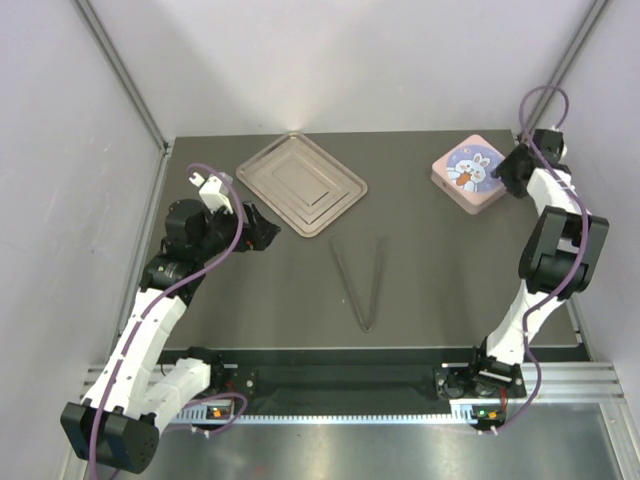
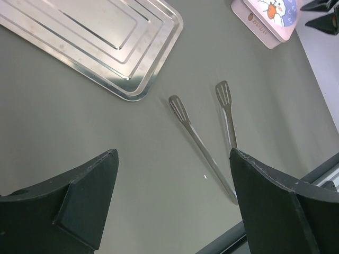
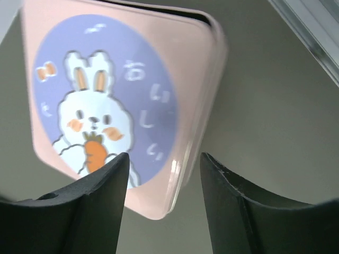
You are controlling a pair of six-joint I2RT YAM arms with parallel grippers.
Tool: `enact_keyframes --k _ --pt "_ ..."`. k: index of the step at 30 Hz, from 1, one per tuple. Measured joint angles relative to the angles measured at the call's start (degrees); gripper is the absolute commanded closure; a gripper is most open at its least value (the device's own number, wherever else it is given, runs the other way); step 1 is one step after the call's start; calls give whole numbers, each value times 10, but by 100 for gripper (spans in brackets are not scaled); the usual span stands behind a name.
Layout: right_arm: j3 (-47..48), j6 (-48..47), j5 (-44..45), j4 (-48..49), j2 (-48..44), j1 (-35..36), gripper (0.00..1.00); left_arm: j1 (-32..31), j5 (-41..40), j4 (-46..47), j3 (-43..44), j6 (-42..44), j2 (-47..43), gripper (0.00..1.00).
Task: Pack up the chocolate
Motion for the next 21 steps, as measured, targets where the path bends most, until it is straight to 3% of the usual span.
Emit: enact_keyframes --k 12,21 --pt "193 -160 -67 -18 70 45 49 0 0 0 0 0 0 9" --pt "275 -209 -28 -58 182 41 50 0 0 0 0 0 0 9"
